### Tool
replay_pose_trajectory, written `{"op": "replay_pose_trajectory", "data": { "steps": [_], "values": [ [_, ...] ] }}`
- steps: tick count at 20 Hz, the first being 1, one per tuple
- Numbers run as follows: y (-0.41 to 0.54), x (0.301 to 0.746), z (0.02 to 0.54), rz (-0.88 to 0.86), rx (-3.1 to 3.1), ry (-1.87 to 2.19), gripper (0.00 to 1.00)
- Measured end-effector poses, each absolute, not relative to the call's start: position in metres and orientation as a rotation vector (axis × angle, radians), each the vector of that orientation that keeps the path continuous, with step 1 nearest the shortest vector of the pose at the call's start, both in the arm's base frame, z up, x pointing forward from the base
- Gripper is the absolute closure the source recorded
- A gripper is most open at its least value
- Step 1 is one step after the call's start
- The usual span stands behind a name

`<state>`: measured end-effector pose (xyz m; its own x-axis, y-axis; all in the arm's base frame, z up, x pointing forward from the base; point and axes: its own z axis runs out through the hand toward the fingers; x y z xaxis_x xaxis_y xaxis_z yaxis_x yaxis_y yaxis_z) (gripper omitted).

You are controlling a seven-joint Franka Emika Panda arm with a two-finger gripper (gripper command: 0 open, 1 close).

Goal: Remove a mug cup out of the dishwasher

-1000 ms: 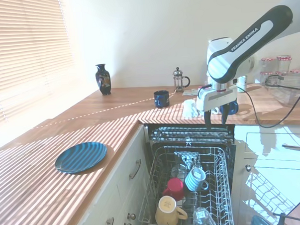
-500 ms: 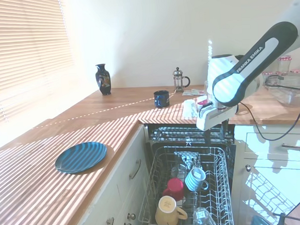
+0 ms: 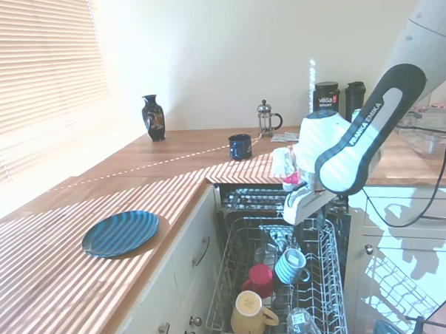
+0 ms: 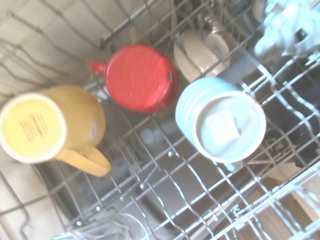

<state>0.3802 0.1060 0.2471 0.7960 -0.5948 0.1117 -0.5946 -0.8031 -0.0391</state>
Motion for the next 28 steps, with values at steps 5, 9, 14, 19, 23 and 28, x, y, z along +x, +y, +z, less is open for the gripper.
{"op": "replay_pose_trajectory", "data": {
  "steps": [5,9,14,19,23,28],
  "values": [
    [0.1,0.373,0.2,-0.167,-3.035,0.956,0.0],
    [0.101,0.356,0.167,-0.168,-3.073,0.884,0.0],
    [0.102,0.346,0.156,-0.205,-3.099,0.856,0.0],
    [0.105,0.382,0.146,-0.237,-3.111,0.867,0.0],
    [0.106,0.425,0.13,-0.24,-3.119,0.909,0.0],
    [0.102,0.452,0.111,-0.208,-3.136,0.923,0.0]
  ]
}}
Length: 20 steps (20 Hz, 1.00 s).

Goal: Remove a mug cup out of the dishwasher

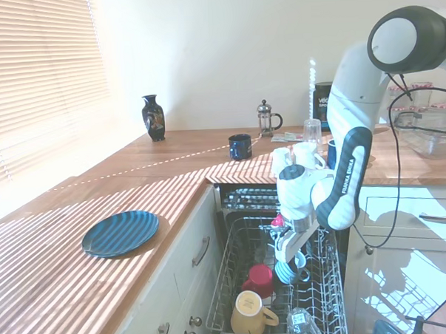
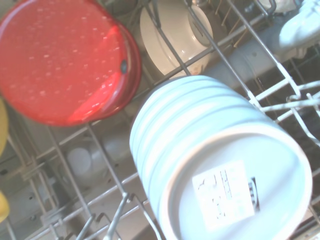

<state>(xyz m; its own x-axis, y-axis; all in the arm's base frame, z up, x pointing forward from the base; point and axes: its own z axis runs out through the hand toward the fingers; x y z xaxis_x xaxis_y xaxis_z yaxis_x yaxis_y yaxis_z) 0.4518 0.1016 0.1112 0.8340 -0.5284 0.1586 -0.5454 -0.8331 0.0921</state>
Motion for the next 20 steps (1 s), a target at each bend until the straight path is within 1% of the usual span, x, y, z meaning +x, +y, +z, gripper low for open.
{"op": "replay_pose_trajectory", "data": {
  "steps": [5,11,20],
  "values": [
    [0.099,0.454,0.095,0.155,2.876,-0.84,0.0],
    [0.096,0.47,0.074,0.142,2.877,-0.84,0.0],
    [0.092,0.476,0.07,0.13,2.882,-0.838,0.0]
  ]
}}
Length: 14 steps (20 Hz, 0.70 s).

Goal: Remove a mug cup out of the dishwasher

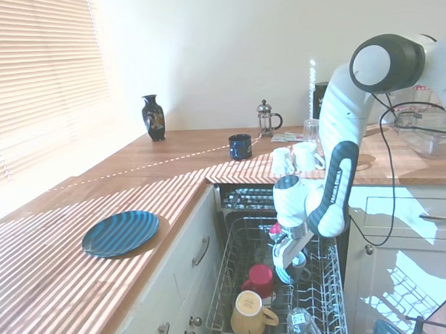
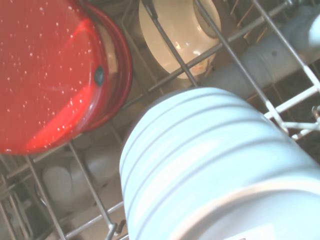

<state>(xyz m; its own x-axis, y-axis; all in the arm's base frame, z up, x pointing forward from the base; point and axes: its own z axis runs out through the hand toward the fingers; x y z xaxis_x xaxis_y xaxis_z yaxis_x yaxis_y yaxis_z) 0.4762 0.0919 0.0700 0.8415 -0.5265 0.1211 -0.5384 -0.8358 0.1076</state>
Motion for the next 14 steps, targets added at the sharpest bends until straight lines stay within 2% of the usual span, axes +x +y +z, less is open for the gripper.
{"op": "replay_pose_trajectory", "data": {
  "steps": [6,7,14],
  "values": [
    [0.087,0.469,0.055,0.085,2.878,-0.832,0.0],
    [0.085,0.469,0.054,0.081,2.882,-0.825,1.0],
    [0.081,0.471,0.056,0.068,2.919,-0.781,1.0]
  ]
}}
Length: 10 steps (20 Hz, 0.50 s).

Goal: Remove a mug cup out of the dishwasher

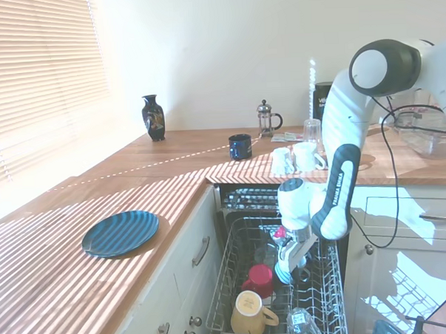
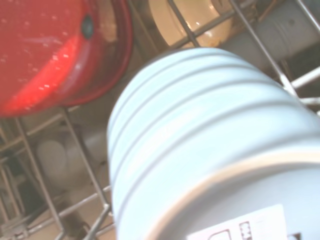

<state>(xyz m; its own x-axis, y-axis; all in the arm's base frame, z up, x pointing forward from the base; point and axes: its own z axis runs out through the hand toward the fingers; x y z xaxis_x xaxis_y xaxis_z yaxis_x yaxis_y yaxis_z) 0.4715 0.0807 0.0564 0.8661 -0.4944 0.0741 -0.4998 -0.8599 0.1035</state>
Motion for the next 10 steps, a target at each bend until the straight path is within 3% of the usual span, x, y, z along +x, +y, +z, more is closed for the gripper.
{"op": "replay_pose_trajectory", "data": {
  "steps": [10],
  "values": [
    [0.082,0.47,0.039,0.037,2.936,-0.776,1.0]
  ]
}}
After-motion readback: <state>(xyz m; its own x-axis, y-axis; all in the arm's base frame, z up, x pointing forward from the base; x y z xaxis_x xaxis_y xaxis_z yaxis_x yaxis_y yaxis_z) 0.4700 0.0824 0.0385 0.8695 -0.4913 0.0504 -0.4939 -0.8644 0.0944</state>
